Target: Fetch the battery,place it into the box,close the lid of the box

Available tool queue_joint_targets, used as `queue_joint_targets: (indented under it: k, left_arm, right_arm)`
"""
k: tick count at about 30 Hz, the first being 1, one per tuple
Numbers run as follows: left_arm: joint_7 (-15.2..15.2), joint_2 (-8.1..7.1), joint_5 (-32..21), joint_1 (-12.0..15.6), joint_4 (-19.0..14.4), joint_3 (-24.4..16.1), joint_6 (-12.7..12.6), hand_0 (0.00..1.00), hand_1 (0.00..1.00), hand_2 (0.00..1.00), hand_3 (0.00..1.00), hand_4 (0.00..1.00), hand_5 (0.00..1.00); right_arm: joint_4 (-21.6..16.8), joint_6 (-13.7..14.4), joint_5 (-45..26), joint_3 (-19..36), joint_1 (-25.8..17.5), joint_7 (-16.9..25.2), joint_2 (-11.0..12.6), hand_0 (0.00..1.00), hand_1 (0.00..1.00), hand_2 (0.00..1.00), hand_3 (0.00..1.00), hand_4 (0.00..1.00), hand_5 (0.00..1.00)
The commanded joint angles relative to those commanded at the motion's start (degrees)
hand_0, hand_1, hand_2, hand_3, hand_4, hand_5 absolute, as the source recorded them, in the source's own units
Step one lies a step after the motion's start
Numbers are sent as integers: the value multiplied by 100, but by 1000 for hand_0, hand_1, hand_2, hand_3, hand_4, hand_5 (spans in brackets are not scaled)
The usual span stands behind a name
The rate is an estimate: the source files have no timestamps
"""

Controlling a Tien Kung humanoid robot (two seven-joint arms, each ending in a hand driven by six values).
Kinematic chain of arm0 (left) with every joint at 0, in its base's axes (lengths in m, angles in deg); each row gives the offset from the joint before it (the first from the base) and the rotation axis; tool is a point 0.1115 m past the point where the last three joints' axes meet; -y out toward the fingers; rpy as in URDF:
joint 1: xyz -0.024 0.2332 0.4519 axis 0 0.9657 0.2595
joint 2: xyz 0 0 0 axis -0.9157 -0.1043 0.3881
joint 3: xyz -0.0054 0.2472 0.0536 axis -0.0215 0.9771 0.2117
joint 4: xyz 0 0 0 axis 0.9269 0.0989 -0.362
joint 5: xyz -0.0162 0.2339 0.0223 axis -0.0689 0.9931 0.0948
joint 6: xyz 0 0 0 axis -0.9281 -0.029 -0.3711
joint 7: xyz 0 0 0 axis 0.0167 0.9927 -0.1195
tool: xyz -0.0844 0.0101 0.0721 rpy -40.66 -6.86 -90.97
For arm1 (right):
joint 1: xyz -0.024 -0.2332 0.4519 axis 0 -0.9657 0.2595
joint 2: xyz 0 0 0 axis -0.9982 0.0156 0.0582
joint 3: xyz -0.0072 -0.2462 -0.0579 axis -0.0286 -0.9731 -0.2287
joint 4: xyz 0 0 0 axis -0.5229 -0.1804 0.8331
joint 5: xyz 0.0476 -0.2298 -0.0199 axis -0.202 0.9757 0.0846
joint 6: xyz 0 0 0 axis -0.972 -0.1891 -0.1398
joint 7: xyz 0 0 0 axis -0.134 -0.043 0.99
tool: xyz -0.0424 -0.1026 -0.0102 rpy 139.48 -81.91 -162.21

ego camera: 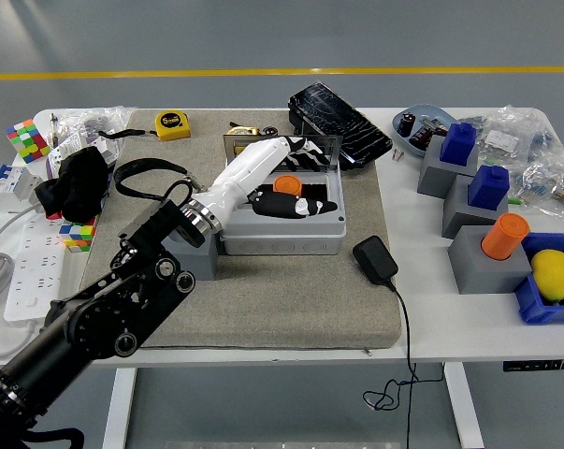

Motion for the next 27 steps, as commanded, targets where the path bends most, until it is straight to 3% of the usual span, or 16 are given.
queue_joint_targets:
  k: [1, 2, 7, 8, 19, 27]
  left_arm:
    - [4, 0, 19, -20, 12, -61, -3, 484, 593, 571, 622, 998, 484]
    - [7, 0, 46, -42, 31, -137, -4, 680, 722, 690, 721, 998, 486]
    - [43, 0, 136, -131, 145, -390, -23, 680, 722, 690, 721, 998, 486]
    - [60, 0, 160, -163, 202, -451, -34, 739, 766, 734, 761, 998, 486]
    - [-49, 0, 367, -371, 771, -417, 41, 746, 774, 745, 769, 998, 487]
    - [-170, 0, 346, -330, 720, -203, 120, 703, 740, 725, 754, 998, 490]
  right_arm:
    - [0, 0, -6, -4, 0, 2, -1, 633, 642, 668, 570, 993, 497]
    - [0, 0, -11, -9, 1, 3, -1, 634, 642, 668, 570, 992, 497]
    - [0, -1, -5, -18, 0, -4, -3, 634, 642, 668, 570, 992, 497]
    - [0, -1, -10, -23, 3, -5, -3, 632, 642, 668, 569, 992, 496]
    - [0, -3, -37, -46, 13, -3, -4, 632, 642, 668, 569, 992, 496]
    - [0, 28, -31, -32, -5, 43, 1, 633, 642, 667, 569, 992, 496]
